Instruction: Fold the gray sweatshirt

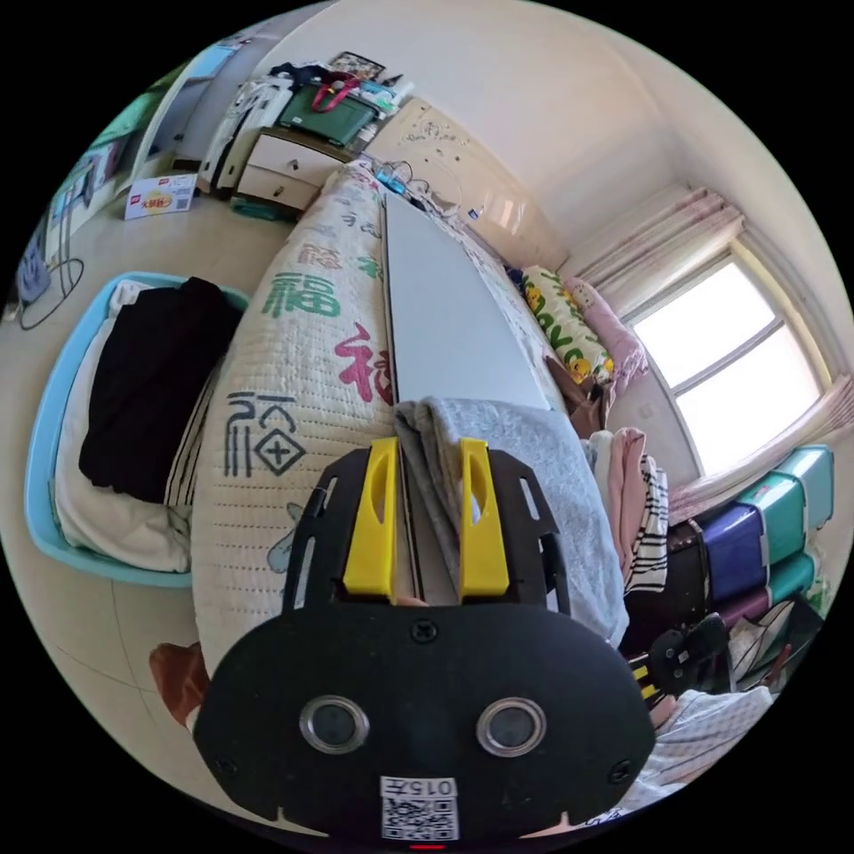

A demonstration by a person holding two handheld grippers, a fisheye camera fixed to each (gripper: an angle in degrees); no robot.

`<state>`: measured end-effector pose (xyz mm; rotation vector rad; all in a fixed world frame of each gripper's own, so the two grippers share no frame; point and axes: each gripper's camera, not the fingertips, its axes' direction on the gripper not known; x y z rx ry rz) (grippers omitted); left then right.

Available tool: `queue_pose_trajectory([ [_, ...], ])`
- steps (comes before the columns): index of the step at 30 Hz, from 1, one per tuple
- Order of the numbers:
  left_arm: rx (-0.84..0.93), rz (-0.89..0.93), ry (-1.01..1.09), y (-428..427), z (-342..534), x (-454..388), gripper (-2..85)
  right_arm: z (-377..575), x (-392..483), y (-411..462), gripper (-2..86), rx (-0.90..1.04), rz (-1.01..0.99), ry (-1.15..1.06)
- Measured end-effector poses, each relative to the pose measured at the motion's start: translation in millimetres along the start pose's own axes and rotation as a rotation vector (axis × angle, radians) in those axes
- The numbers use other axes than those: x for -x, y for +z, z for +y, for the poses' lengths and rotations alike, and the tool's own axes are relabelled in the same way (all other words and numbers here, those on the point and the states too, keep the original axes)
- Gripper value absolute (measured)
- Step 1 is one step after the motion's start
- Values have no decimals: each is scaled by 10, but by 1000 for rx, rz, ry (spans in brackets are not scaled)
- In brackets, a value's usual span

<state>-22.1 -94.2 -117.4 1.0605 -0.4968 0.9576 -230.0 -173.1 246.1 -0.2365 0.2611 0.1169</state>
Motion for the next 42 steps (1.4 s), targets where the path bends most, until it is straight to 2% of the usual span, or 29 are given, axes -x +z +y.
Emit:
queue_pose_trajectory([
  [2, -48, 71, -59, -230, 21, 186, 109, 237, -225, -599, 84, -154, -16, -14],
  [4, -46, 113, -83, -302, 24, 292, 114, 390, -550, -1031, 89, -268, 99, 39],
  [6, -16, 143, -90, -294, 5, 355, 125, 516, -1043, -1327, 96, -378, 244, 159],
  [8, 46, 192, -88, -206, -36, 396, 147, 577, -1917, -1400, 128, -382, 318, 357],
  [11, 108, 268, -95, -62, -73, 446, 175, 607, -2879, -1131, 188, -335, 165, 504],
  [14, 123, 308, -103, -7, -96, 503, 187, 590, -3403, -738, 187, -361, -17, 529],
  [17, 126, 358, -84, -5, -122, 527, 201, 396, -3506, -346, 163, -307, 55, 479],
  [20, 143, 357, -61, 19, -135, 540, 200, 138, -3616, 7, 164, -270, -2, 420],
  [25, 148, 344, -84, -50, -79, 726, 142, -128, -3807, 396, 168, -182, 26, 368],
  [28, 145, 368, -86, -133, -36, 832, 113, -70, -4009, 529, 173, -183, 58, 362],
  [32, 151, 327, -50, -183, -19, 812, 100, 14, -4296, 832, 184, -174, -5, 356],
  [35, 156, 327, -50, -179, 20, 839, 97, 174, -4333, 909, 220, -231, 91, 360],
  [42, 173, 311, -44, -124, 137, 903, 95, 256, -4717, 1612, 214, -187, -30, 362],
])
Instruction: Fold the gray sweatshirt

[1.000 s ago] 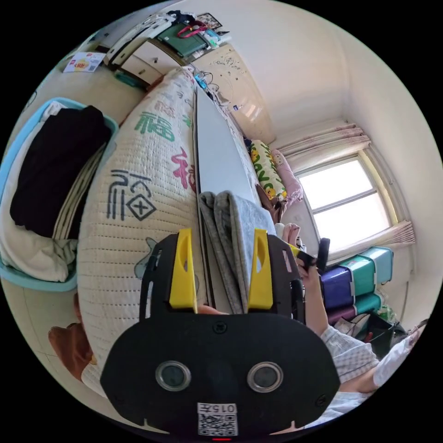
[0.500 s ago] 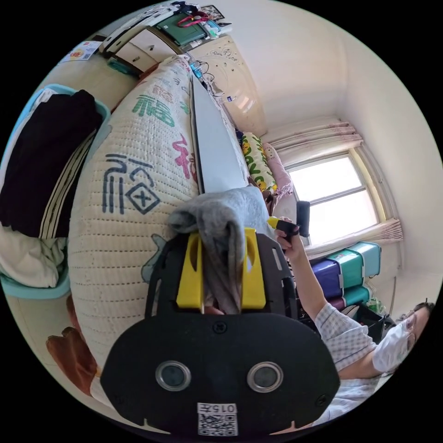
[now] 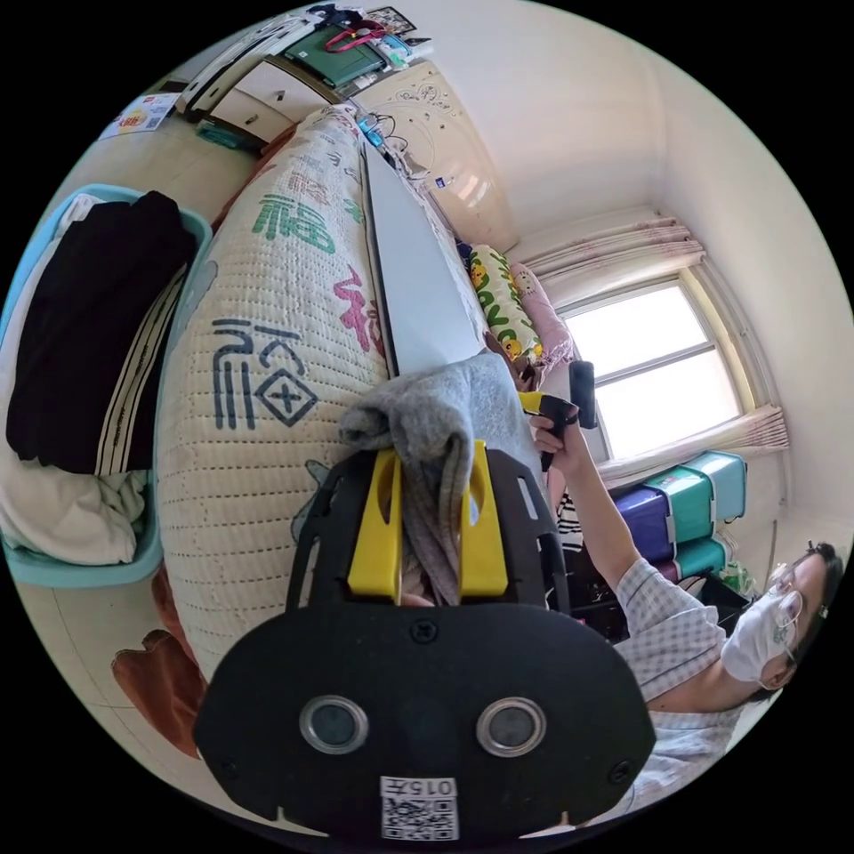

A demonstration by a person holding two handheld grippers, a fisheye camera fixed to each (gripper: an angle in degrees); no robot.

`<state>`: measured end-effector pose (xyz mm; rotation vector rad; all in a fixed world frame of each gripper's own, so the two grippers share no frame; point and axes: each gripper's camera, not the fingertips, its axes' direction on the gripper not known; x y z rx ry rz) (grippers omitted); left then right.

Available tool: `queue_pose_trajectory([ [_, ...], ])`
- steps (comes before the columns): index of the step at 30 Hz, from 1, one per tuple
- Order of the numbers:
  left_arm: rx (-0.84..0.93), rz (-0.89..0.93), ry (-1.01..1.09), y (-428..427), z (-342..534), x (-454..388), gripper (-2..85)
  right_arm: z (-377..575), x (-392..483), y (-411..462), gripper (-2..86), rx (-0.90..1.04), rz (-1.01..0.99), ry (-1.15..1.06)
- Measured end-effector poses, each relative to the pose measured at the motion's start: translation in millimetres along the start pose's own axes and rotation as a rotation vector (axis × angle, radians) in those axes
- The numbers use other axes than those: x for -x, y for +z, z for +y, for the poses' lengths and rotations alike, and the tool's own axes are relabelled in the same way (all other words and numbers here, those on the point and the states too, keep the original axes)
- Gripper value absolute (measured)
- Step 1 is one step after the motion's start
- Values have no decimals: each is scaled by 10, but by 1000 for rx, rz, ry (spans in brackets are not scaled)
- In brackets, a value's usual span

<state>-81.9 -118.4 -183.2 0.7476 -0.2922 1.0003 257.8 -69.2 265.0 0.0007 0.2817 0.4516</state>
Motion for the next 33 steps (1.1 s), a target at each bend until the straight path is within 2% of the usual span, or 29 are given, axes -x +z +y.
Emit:
queue_pose_trajectory([
  [2, 0, 3, -4, 21, 73, 53, 95, 60, -120, 355, 208, 27, -24, 16],
  [9, -6, -2, 22, 67, 309, 137, 87, 490, -477, 696, 157, -3, -47, 25],
  [12, -29, 7, 94, 3, 415, -40, 78, 858, -371, 727, 122, -82, -8, -15],
  [15, -80, 4, 291, -142, 584, -609, 74, 1506, -49, 463, 108, -287, 34, -116],
  [18, -147, -2, 512, -295, 890, -1391, 72, 2444, 148, -120, 103, -522, -77, -208],
  [20, -194, 49, 693, -359, 1259, -2055, 68, 3424, 346, -595, 101, -702, -142, -306],
  [26, -206, 106, 1014, -143, 2052, -3562, 67, 5955, 971, -1342, 95, -1048, 23, -460],
  [33, -137, 273, 1121, 681, 2334, -4562, 64, 7741, 1301, -2353, 94, -1176, 240, -422],
])
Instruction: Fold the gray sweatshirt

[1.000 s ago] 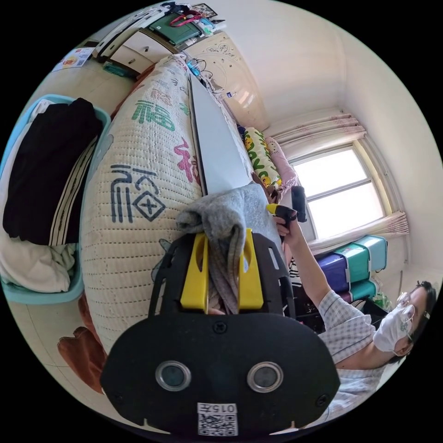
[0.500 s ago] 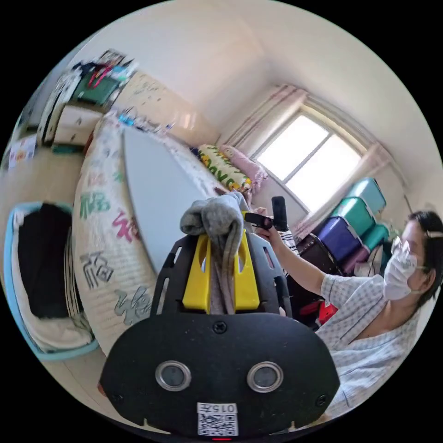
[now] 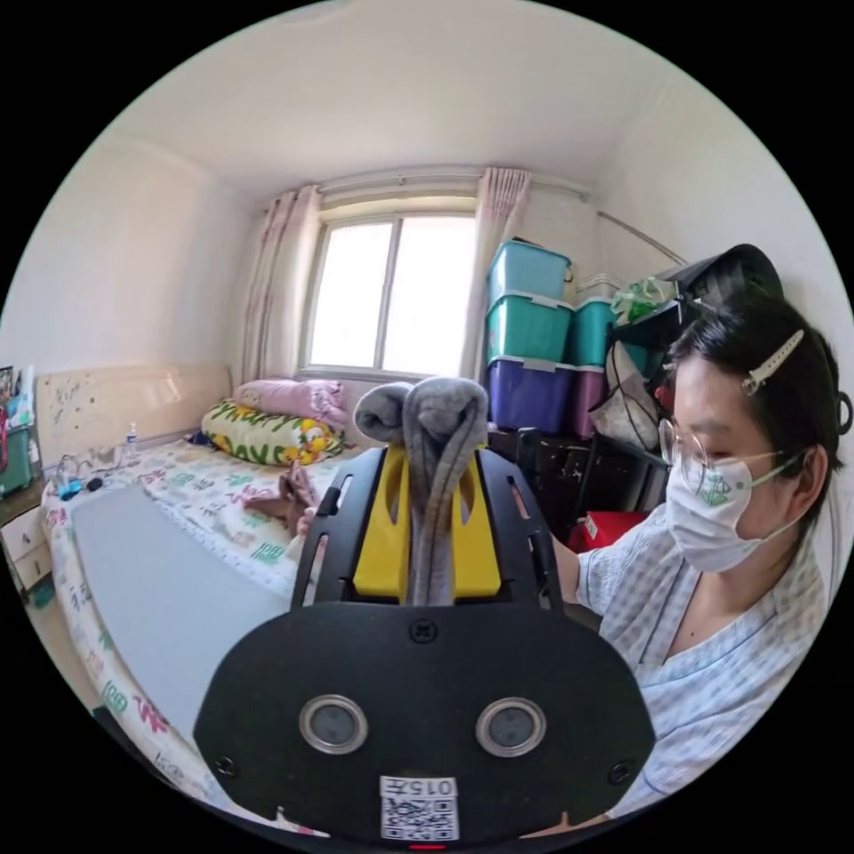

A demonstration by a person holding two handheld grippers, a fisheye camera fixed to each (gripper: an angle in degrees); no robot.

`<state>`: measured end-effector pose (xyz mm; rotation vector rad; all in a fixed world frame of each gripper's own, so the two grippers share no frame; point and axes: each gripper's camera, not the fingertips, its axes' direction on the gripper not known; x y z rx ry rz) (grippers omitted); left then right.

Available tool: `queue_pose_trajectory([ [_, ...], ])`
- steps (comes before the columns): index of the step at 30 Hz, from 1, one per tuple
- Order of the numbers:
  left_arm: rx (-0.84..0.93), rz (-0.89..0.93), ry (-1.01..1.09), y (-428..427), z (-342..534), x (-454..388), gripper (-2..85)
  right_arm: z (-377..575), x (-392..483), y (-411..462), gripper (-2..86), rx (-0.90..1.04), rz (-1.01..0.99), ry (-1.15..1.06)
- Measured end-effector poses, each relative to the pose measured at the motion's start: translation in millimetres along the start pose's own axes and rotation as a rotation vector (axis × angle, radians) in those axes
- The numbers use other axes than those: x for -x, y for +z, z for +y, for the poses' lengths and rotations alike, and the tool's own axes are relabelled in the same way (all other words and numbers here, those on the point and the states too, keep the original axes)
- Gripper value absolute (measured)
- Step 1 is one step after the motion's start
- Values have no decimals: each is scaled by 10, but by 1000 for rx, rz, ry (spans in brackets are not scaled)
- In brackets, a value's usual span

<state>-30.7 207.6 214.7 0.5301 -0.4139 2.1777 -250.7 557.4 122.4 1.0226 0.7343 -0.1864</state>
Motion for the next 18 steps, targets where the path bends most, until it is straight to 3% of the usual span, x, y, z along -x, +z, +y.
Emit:
queue_pose_trajectory([
  [4, -17, 149, -75, 899, -63, 243, 64, -345, -112, -769, 95, 70, 194, -10],
  [8, 1, 241, -283, 2011, 174, 1030, 66, -446, -790, -763, 101, 234, 420, 37],
  [12, 151, 87, -496, 3179, 771, 2019, 78, -13, -2148, -141, 111, 529, 600, 202],
  [14, 391, -95, -657, 3904, 1401, 2610, 88, 637, -3099, 298, 97, 778, 793, 431],
  [15, 438, -142, -678, 4012, 1538, 2704, 90, 740, -3223, 347, 92, 809, 849, 470],
  [18, 305, -16, -718, 4090, 1827, 2952, 91, 650, -3013, 358, 72, 689, 891, 310],
])
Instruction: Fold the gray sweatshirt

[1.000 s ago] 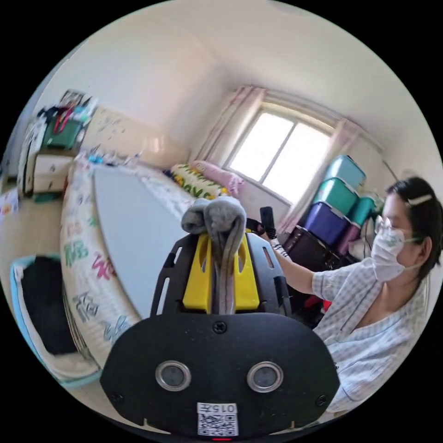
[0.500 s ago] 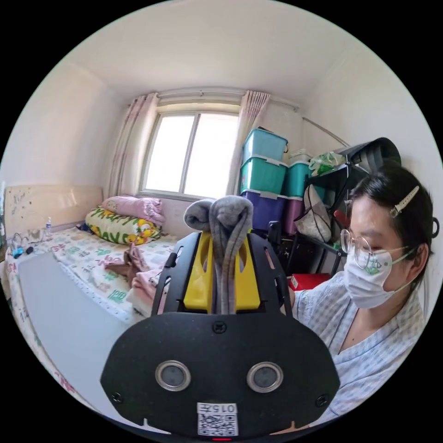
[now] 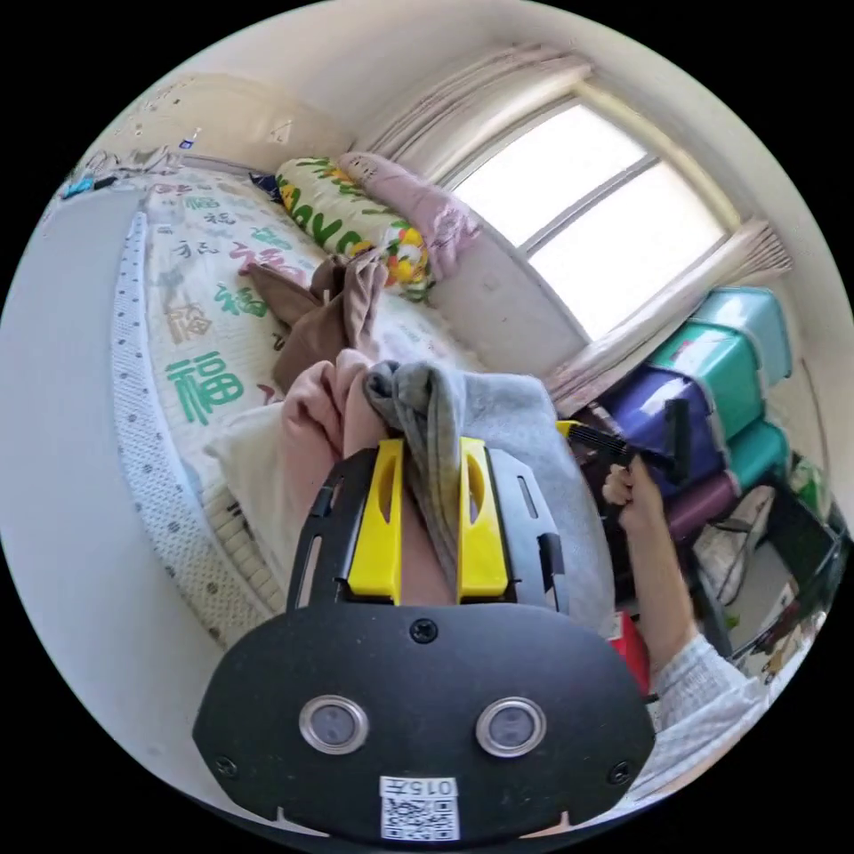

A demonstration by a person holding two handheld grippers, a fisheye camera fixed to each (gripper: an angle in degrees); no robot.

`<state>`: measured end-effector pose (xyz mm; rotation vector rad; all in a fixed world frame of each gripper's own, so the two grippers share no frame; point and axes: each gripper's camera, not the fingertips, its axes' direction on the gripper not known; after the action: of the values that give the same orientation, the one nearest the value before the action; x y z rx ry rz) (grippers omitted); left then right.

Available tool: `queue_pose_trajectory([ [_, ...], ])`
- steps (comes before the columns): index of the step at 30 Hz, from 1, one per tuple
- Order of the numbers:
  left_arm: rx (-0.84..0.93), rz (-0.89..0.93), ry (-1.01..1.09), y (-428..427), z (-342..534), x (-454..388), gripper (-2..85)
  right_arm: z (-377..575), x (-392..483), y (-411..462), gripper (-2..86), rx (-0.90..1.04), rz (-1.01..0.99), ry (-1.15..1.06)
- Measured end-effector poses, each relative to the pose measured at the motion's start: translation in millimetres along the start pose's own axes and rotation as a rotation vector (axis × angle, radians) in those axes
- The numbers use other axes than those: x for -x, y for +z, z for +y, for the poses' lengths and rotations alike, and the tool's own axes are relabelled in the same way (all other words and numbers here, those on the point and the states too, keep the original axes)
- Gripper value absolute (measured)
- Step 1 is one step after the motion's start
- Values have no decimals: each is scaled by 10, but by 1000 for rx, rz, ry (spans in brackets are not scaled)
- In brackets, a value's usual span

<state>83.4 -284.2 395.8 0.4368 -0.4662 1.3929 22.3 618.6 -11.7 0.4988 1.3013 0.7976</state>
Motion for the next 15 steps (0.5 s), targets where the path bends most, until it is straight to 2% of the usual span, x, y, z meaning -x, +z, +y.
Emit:
queue_pose_trajectory([
  [2, 51, 39, 15, 15, -89, 139, 89, -55, 172, -396, 64, -218, 49, -46],
  [4, 57, 51, 17, -26, -168, 227, 88, -182, 344, -555, 51, -358, 37, -50],
  [7, 36, 64, 49, -88, -317, 316, 86, -509, 716, -281, 18, -452, -63, -100],
  [9, -74, 82, 32, -222, -396, 422, 77, -763, 847, 226, 5, -402, -117, -60],
  [11, -272, 24, -25, -424, -513, 618, 51, -933, 888, 1226, -2, -245, -209, 6],
  [12, -287, -35, -26, -428, -575, 644, 44, -928, 875, 1520, -3, -190, -229, 35],
  [14, -166, -299, -9, -174, -1015, 719, 75, -975, 831, 2324, -5, 20, -299, 101],
  [15, -121, -326, -22, -73, -1142, 753, 95, -1003, 864, 2335, -5, 19, -307, 86],
])
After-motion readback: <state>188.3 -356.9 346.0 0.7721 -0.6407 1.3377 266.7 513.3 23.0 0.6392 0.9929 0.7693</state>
